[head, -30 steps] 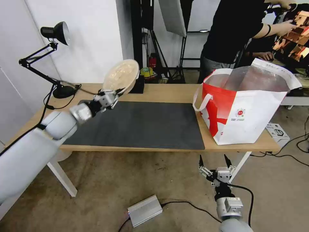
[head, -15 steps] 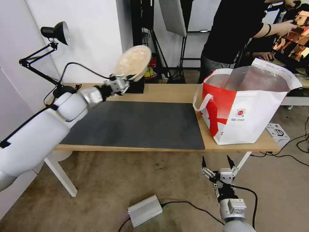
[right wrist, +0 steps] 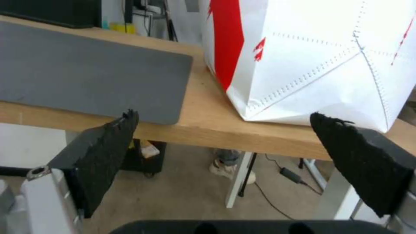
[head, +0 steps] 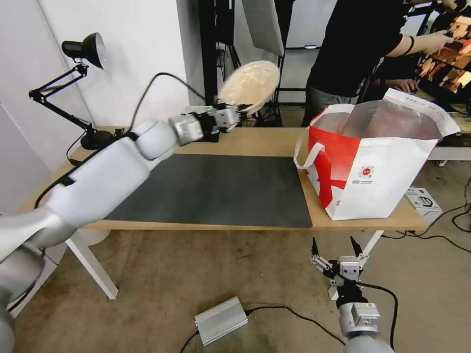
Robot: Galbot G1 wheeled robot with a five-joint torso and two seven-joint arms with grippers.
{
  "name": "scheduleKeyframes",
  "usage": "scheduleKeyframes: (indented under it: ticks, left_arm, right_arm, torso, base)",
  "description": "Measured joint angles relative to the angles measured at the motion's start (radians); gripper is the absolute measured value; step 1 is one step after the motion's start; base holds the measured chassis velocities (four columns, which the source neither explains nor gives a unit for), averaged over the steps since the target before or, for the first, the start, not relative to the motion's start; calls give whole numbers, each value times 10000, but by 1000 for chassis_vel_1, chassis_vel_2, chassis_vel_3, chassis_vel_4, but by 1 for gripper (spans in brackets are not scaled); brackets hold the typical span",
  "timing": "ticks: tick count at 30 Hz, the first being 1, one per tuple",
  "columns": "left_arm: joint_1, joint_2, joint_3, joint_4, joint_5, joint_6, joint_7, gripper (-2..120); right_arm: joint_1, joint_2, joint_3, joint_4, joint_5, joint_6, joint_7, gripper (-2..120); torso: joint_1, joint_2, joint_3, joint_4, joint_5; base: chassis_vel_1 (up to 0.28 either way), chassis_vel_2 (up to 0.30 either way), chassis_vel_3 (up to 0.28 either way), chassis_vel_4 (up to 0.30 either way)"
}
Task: Pick up the trash from the table and place it into the takeout bag.
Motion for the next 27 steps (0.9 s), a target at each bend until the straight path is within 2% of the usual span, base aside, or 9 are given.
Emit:
scheduleKeyframes:
  ticks: [3,4,7,22,27]
  left_arm:
    - [-310,-768,184,530,238,-52,53,0]
    - [-310,-768,184,530,238,-52,53,0]
    - [-511,-1332,320,877,413,-95,136,0]
    - [-926,-1976,1046,998,589,182,418,0]
    - [-987,-2373,1168,1173,847,118,560,0]
  right_arm:
    - [-52,38,86,-16,1,1,9,100]
    - [-52,38,86,-16,1,1,9,100]
    - [-136,90,186,-15,0,2,16,100]
    - [-194,176,224,-89,-15,7,26,100]
    - [-181,218,231,-98,-17,17,34,100]
  torso:
    - [0,0,0,1,-2]
    - [0,0,0,1,-2]
    - [0,0,-1,-2,0]
    - [0,0,-1,2,-3]
    - [0,0,-1,2,-3]
  base:
    - [0,0,0,0]
    - [0,0,0,0]
    - [0,0,0,0]
    - [0,0,0,0]
    - [0,0,0,0]
